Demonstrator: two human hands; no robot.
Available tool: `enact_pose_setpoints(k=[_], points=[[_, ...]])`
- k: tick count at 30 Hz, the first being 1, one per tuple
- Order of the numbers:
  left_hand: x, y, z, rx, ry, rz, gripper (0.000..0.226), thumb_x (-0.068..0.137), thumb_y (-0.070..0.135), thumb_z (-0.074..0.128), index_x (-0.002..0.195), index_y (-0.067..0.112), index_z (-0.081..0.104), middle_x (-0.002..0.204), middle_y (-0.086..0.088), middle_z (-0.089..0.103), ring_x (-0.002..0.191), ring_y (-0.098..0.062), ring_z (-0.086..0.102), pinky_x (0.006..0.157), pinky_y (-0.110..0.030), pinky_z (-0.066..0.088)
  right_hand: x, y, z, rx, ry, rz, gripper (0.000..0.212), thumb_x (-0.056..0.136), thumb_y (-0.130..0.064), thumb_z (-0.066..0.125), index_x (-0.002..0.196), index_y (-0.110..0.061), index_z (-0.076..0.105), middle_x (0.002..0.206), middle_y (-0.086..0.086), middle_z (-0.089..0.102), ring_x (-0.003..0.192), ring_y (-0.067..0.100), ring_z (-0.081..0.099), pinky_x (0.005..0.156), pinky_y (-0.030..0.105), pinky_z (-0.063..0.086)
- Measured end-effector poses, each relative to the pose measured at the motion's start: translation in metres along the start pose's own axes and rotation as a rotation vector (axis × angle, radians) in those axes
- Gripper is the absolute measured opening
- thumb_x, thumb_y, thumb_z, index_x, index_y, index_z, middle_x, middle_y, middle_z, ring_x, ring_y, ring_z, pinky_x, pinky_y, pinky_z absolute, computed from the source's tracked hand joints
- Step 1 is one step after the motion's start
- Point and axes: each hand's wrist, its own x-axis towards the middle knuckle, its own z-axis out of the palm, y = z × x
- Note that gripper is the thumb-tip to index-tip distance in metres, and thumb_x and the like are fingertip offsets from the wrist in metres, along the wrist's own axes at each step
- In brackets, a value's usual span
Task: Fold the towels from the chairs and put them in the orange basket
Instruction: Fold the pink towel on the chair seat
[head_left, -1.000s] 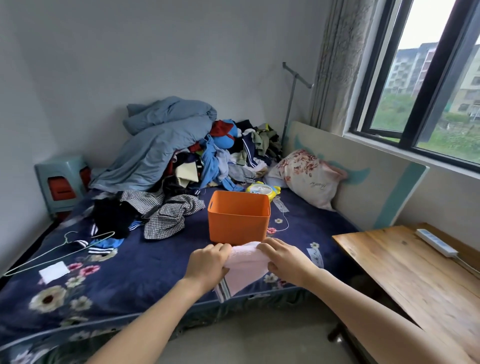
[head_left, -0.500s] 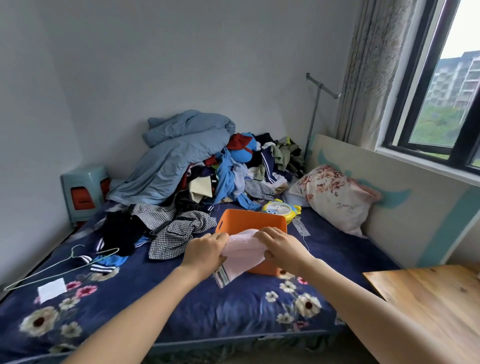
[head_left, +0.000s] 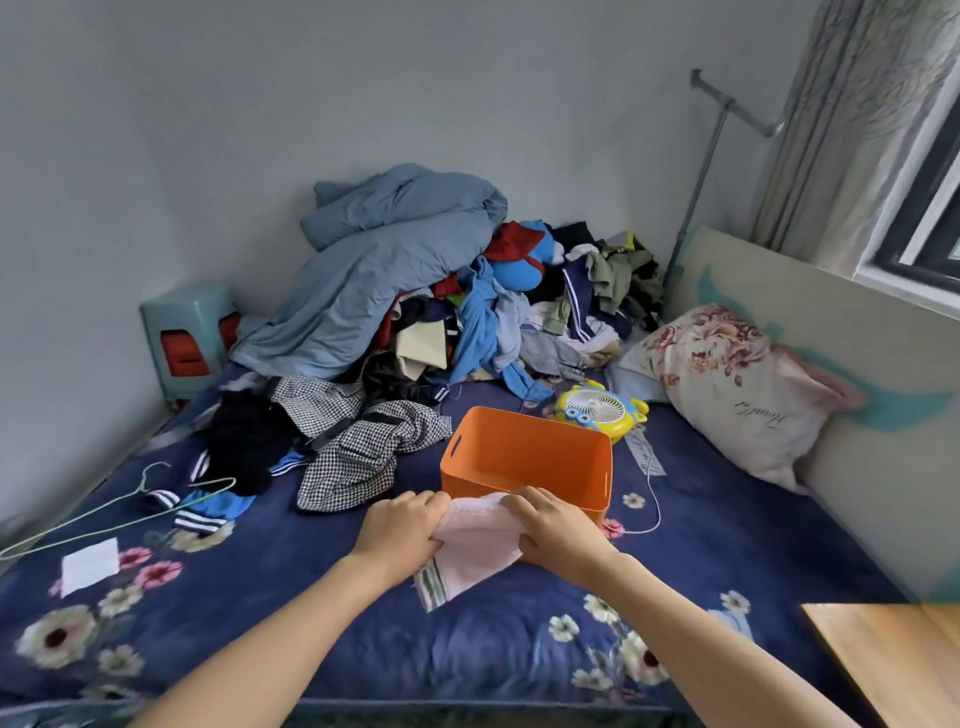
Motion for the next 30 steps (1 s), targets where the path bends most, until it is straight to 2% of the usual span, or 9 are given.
enact_pose_setpoints(k=[4,8,10,12,15,20,24,27,30], points=[[0.051,-0.025,0.038,-0.035,-0.066,0.038,0.056,0.019,0.037,0.088,0.062,0.025,0.055,0.049,0.012,0.052,0.04,-0.005,0.051,0.033,-0.02,0.021,0.033,0.035,0.028,-0.045,-0.103,0.036,0.043,0.057,-0.012,0.053,0.099,-0.013,0.055,0.089,0.004,0.065,0.075,0.023,0.065,0.046,0.021,0.049],[0.117,-0.048,0.07,-0.098,-0.016,0.078,0.035,0.065,0.025,0.076,0.094,0.013,0.06,0.083,0.002,0.066,0.076,-0.021,0.064,0.054,-0.027,0.038,0.066,0.083,0.043,-0.015,-0.271,0.162,0.049,0.078,-0.01,0.044,0.127,-0.005,0.049,0.124,0.014,0.054,0.111,0.03,0.051,0.083,0.041,0.049],[0.147,-0.052,0.071,-0.125,-0.014,0.16,0.043,0.042,0.031,0.086,0.076,0.019,0.061,0.065,0.009,0.062,0.057,-0.013,0.061,0.041,-0.022,0.031,0.081,0.104,0.043,-0.026,-0.243,0.207,0.047,0.079,-0.009,0.046,0.126,-0.005,0.05,0.124,0.013,0.055,0.11,0.03,0.053,0.08,0.038,0.05],[0.179,-0.062,0.074,-0.143,-0.104,0.162,0.052,0.02,0.035,0.086,0.061,0.025,0.056,0.05,0.012,0.054,0.041,-0.005,0.052,0.034,-0.019,0.019,0.101,0.122,0.044,-0.05,-0.168,0.205,0.044,0.069,-0.009,0.055,0.113,-0.008,0.057,0.109,0.01,0.064,0.093,0.027,0.063,0.064,0.029,0.052],[0.212,-0.072,0.083,-0.168,-0.108,0.189,0.054,0.017,0.033,0.086,0.061,0.025,0.055,0.05,0.012,0.054,0.04,-0.007,0.051,0.031,-0.016,0.025,0.115,0.138,0.051,-0.034,-0.132,0.233,0.047,0.054,-0.016,0.061,0.1,-0.018,0.053,0.09,0.0,0.068,0.073,0.016,0.067,0.047,0.017,0.047],[0.246,-0.076,0.112,-0.173,-0.154,0.244,0.054,0.015,0.036,0.085,0.056,0.026,0.051,0.046,0.013,0.049,0.037,-0.005,0.046,0.037,-0.014,0.016,0.126,0.168,0.073,0.029,-0.218,0.375,0.046,0.072,-0.01,0.046,0.116,-0.008,0.058,0.117,0.009,0.062,0.103,0.028,0.06,0.068,0.033,0.052],[0.267,-0.072,0.132,-0.163,-0.172,0.215,0.048,0.021,0.037,0.084,0.058,0.026,0.055,0.048,0.013,0.052,0.038,-0.005,0.049,0.038,-0.015,0.017,0.132,0.19,0.084,0.054,-0.233,0.43,0.047,0.077,-0.008,0.046,0.123,-0.007,0.055,0.127,0.009,0.056,0.114,0.027,0.054,0.077,0.031,0.047],[0.281,-0.069,0.138,-0.157,-0.177,0.211,0.028,0.062,0.023,0.072,0.085,0.017,0.059,0.077,0.004,0.064,0.07,-0.018,0.064,0.05,-0.024,0.032,0.137,0.212,0.094,0.088,-0.252,0.415,0.046,0.079,-0.009,0.048,0.124,-0.008,0.054,0.127,0.008,0.056,0.115,0.027,0.054,0.082,0.03,0.047],[0.31,-0.064,0.139,-0.104,-0.223,0.148,0.026,0.087,0.013,0.046,0.113,0.011,0.048,0.112,-0.004,0.058,0.102,-0.027,0.055,0.067,-0.03,0.032,0.15,0.241,0.098,0.112,-0.293,0.425,0.046,0.086,-0.008,0.048,0.132,-0.012,0.048,0.132,0.003,0.05,0.12,0.022,0.048,0.087,0.025,0.041]])
